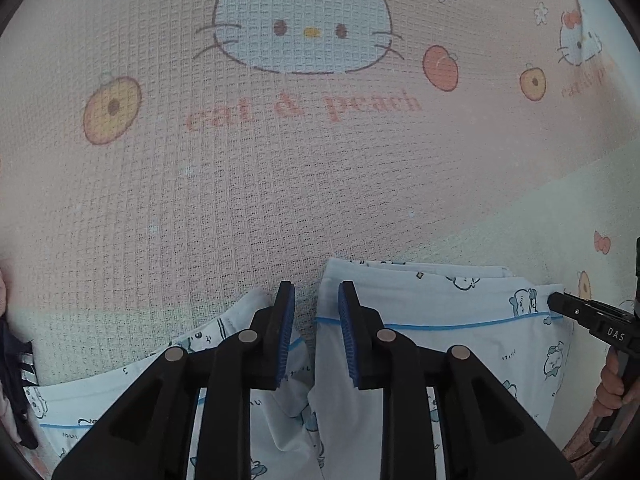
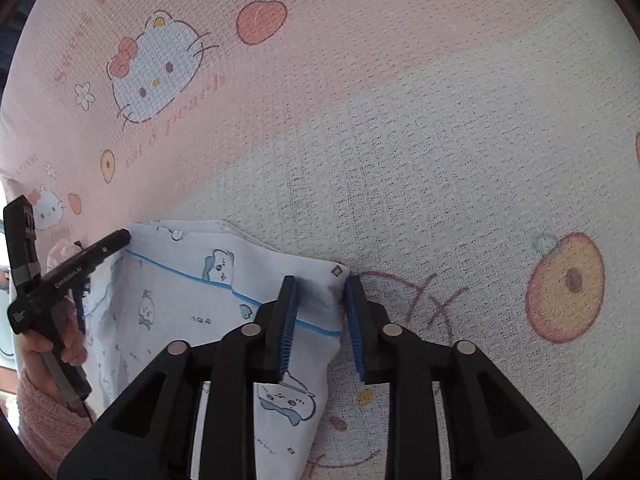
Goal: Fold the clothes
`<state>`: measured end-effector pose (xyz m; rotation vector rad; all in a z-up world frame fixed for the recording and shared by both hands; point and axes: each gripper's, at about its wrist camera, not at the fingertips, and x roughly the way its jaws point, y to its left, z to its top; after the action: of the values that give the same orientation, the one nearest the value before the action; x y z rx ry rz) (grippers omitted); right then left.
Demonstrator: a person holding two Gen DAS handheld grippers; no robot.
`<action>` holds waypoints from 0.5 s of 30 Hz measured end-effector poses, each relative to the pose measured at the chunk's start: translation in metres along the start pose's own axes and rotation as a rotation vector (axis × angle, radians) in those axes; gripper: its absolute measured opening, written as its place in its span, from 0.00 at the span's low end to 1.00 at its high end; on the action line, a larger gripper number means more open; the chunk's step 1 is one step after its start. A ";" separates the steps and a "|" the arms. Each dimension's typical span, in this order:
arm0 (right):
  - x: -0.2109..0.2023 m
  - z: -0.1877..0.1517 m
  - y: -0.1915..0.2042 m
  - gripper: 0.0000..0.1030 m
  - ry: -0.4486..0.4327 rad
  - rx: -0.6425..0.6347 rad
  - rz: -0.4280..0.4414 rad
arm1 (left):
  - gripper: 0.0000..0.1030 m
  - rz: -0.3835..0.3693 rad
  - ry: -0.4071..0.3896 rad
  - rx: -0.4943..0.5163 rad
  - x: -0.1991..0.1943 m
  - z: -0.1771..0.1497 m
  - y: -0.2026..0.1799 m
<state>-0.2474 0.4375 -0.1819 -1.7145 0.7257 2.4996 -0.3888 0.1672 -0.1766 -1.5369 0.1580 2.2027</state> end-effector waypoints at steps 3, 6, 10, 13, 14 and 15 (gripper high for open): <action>-0.012 -0.001 0.012 0.03 -0.071 -0.065 -0.045 | 0.26 -0.026 -0.010 -0.002 -0.013 -0.006 0.006; -0.028 -0.005 0.019 0.03 -0.141 -0.121 -0.093 | 0.35 -0.067 -0.005 0.034 -0.012 -0.003 0.003; -0.027 -0.002 0.012 0.03 -0.123 -0.101 -0.127 | 0.34 -0.062 -0.020 0.147 -0.004 0.001 -0.018; -0.017 0.001 0.008 0.03 -0.090 -0.085 -0.138 | 0.11 -0.059 0.008 0.222 0.004 0.001 -0.036; -0.015 0.001 0.007 0.03 -0.085 -0.085 -0.142 | 0.06 -0.040 0.004 0.241 0.004 0.001 -0.040; -0.015 0.000 0.006 0.03 -0.085 -0.086 -0.146 | 0.06 -0.020 -0.001 0.260 0.005 0.001 -0.044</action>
<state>-0.2434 0.4356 -0.1661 -1.6108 0.4758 2.5186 -0.3725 0.2085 -0.1736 -1.3877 0.4098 2.0726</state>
